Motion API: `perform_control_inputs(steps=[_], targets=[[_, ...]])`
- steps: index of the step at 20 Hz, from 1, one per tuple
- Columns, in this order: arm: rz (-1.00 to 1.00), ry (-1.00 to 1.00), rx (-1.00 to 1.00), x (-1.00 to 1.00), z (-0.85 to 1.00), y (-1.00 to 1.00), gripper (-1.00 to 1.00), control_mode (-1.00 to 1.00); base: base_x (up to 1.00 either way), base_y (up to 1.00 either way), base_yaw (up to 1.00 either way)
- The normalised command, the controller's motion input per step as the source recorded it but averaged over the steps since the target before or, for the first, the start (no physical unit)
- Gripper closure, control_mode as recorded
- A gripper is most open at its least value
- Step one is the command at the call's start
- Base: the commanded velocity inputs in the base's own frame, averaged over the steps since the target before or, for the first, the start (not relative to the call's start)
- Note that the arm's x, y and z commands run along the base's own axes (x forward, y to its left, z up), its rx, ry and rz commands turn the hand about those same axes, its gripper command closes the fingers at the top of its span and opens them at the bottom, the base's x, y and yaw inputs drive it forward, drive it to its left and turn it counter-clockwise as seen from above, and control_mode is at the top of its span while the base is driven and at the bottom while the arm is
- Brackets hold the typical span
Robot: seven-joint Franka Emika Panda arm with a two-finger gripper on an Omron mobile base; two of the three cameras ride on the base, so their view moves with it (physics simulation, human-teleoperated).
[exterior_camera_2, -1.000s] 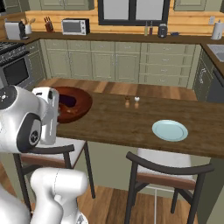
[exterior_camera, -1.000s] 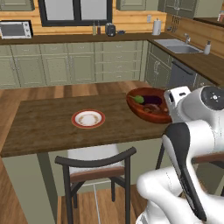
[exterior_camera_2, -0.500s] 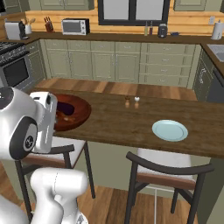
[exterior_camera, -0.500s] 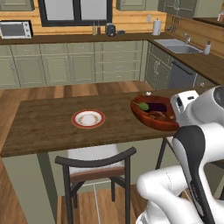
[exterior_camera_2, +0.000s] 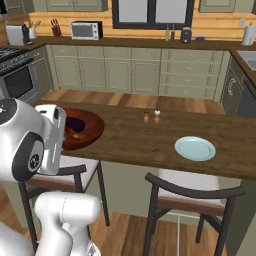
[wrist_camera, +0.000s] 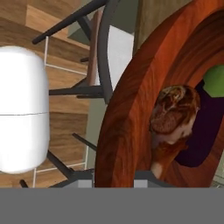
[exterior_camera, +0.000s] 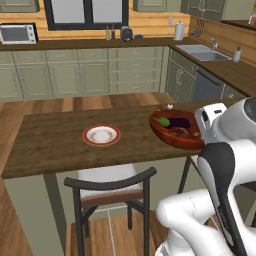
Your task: Pick the chicken drumstick and eggplant from their plates and place them in the bowl. Then put the bowl in the fridge.
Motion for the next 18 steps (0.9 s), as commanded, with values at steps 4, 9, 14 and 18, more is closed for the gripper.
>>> perform_control_inputs(steps=[4, 9, 14, 18], targets=[[0.0, 0.0, 0.0, 0.0, 0.0, 0.0, 1.0, 1.0, -0.59, 0.92, 0.01], [0.0, 0.0, 0.0, 0.0, 0.0, 0.0, 1.0, 1.0, -0.15, 1.0, 0.01], [0.0, 0.0, 0.0, 0.0, 0.0, 0.0, 1.0, 1.0, 0.02, 1.0, 0.0], [0.0, 0.0, 0.0, 0.0, 0.0, 0.0, 1.0, 1.0, 0.14, 1.0, 0.0]])
